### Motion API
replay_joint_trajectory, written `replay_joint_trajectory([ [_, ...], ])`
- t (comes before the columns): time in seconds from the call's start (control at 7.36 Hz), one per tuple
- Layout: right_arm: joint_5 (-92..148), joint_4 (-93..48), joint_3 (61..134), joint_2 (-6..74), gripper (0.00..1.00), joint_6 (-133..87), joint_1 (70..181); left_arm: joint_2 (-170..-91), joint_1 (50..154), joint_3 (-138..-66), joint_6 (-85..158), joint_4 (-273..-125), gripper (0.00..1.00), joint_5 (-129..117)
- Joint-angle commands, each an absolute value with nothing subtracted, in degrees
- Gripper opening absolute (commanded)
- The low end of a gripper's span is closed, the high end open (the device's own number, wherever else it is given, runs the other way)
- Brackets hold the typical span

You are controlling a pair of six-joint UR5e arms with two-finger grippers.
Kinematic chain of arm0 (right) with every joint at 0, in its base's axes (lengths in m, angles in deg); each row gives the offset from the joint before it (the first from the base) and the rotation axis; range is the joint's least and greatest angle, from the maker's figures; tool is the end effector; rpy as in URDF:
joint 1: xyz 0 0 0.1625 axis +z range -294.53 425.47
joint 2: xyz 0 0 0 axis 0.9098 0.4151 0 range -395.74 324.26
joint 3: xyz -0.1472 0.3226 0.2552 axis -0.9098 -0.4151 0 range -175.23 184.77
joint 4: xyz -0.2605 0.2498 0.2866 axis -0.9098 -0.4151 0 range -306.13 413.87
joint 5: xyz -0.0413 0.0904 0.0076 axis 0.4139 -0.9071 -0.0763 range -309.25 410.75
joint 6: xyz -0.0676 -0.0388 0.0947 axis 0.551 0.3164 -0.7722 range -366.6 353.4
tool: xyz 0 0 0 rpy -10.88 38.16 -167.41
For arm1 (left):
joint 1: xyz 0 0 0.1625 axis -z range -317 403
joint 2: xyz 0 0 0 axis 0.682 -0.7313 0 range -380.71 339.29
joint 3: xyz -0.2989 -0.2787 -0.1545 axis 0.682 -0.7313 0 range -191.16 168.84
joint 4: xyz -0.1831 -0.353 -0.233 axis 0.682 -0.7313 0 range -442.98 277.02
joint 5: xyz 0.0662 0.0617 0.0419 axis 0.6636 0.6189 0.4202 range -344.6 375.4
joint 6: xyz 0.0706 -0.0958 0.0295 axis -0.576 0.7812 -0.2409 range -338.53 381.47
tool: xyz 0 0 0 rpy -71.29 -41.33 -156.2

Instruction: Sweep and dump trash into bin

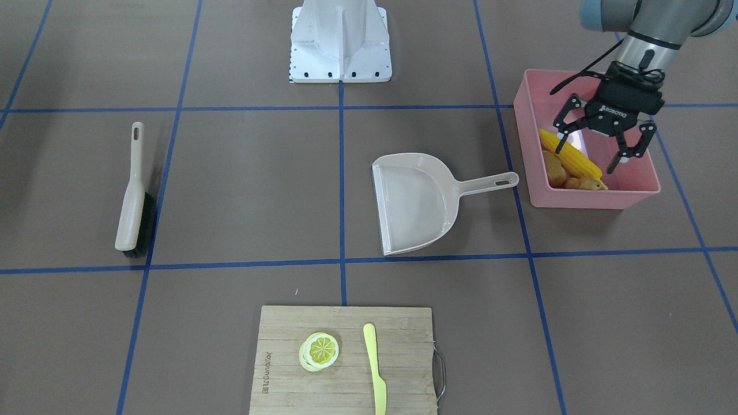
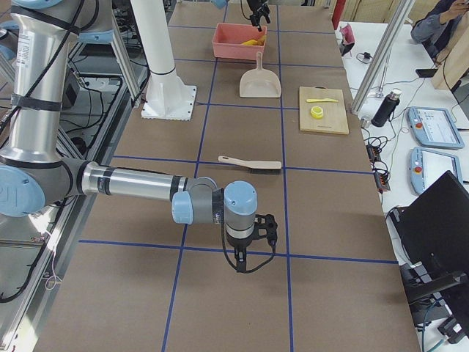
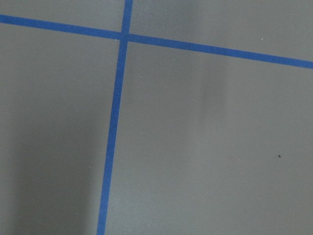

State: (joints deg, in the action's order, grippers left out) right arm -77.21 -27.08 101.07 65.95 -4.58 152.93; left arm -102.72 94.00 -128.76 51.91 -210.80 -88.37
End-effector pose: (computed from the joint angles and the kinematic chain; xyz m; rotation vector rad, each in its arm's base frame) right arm 0.0376 -0.4585 0.7219 0.0585 -0.6629 -0.0980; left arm 0.2394 -0.4610 0.4272 0.6963 0.7504 0.2565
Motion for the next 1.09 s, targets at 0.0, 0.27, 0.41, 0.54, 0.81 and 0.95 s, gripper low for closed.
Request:
replay_joint_trajectory([
  [0.0,-77.2,-27.1,100.7,65.9,1.00,-4.6,152.9,-97.5,101.3,-129.2,55.4,-202.6,0.99,-96.2],
  [0.27,-77.3,-27.2,100.7,65.9,1.00,-4.6,152.9,-100.6,113.9,-122.6,55.4,-193.2,0.99,-112.9],
  [0.41,-77.3,-27.2,100.7,65.9,1.00,-4.7,152.9,-99.4,116.6,-121.8,54.8,-190.0,0.99,-113.4],
  [0.54,-77.3,-27.2,100.7,65.9,1.00,-4.6,152.9,-97.6,119.3,-121.3,54.6,-187.4,0.99,-113.5],
  [0.81,-77.3,-27.2,100.3,65.9,1.00,-4.6,152.9,-97.4,125.5,-120.2,53.0,-181.0,0.99,-120.1],
  [0.95,-77.3,-27.2,100.3,65.9,1.00,-4.6,152.9,-97.1,128.0,-116.8,46.2,-181.1,0.99,-120.5],
])
